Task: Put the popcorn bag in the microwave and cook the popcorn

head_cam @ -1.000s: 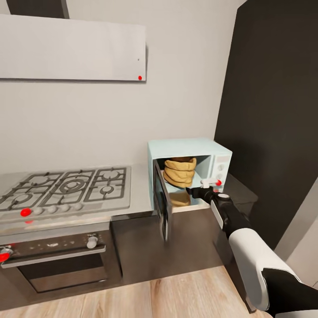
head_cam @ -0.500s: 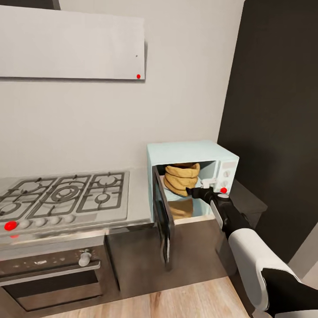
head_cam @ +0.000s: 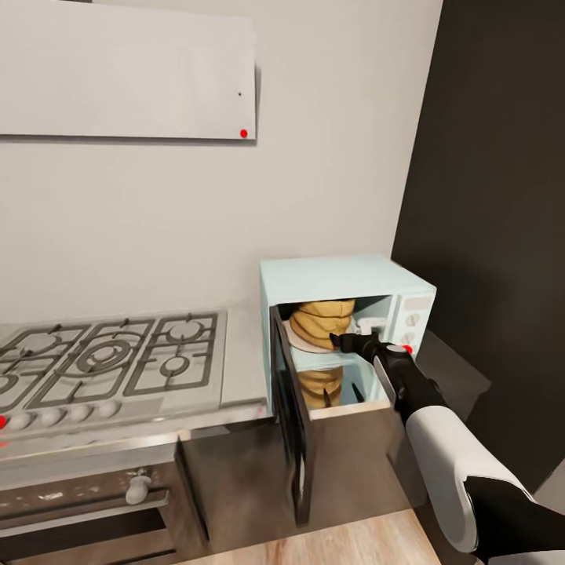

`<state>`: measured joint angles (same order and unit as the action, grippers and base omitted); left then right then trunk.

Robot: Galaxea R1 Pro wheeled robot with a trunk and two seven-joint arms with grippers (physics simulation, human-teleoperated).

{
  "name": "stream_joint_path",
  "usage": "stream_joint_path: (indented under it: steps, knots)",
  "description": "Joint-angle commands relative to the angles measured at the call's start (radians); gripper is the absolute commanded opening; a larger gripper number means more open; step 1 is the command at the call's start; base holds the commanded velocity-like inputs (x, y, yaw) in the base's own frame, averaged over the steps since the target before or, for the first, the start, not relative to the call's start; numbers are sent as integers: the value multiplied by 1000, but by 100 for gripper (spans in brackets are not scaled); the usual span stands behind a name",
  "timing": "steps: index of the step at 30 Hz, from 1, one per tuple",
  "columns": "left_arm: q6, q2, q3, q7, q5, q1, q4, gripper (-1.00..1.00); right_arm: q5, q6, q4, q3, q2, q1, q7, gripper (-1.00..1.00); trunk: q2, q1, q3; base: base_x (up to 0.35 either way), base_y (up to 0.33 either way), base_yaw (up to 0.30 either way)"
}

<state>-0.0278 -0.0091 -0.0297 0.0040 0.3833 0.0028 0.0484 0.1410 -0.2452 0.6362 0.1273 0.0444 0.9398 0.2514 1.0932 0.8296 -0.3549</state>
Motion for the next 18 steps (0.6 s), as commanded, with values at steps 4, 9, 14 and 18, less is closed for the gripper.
stream_joint_path:
  steps: [4, 9, 14, 18]
  knots:
    - [-1, 0, -3, 1, 3, 0, 1, 100, 11, -5, 0, 8, 2, 0, 15, 100, 1, 0, -1, 140, 0, 0]
    - [-1, 0, -3, -1, 3, 0, 1, 100, 11, -5, 0, 8, 2, 0, 18, 100, 1, 0, -1, 28, 0, 0]
    - [-1, 0, -3, -1, 3, 0, 1, 100, 14, -5, 0, 8, 1, 0, 19, 100, 1, 0, -1, -95, 0, 0]
    - [-1, 0, -3, 0, 3, 0, 1, 100, 18, -6, 0, 8, 0, 0, 19, 100, 1, 0, -1, -305, 0, 0]
